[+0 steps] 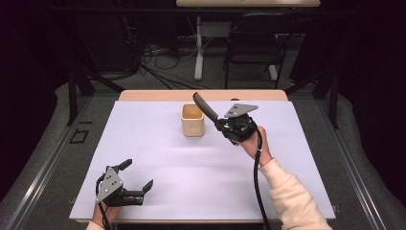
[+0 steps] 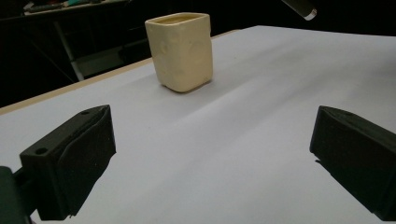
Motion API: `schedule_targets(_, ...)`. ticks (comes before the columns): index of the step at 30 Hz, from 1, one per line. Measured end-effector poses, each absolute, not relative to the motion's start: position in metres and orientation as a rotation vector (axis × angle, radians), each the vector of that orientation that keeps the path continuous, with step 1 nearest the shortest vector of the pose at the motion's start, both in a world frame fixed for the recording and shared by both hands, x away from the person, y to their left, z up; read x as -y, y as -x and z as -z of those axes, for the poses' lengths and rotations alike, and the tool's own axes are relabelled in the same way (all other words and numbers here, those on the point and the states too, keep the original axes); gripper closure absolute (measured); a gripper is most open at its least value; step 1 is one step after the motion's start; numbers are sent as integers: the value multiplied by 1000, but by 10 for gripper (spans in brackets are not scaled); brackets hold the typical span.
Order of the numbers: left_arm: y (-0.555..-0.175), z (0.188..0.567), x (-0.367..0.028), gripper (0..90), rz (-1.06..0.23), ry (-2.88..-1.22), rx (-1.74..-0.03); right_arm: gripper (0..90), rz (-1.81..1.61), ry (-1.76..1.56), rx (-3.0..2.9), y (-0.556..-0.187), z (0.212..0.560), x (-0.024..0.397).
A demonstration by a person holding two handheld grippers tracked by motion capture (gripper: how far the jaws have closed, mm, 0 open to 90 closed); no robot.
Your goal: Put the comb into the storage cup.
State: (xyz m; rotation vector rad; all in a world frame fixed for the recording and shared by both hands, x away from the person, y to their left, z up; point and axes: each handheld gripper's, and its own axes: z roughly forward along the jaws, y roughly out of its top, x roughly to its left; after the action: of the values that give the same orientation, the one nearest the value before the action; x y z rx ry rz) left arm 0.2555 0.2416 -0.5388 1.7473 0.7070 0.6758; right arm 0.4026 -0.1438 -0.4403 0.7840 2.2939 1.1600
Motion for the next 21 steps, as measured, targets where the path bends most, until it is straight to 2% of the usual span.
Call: schedule_targets(21,-256,539,-242,2,-674,-1751,-704,727,-1169,-778,-2281,-420,436,127)
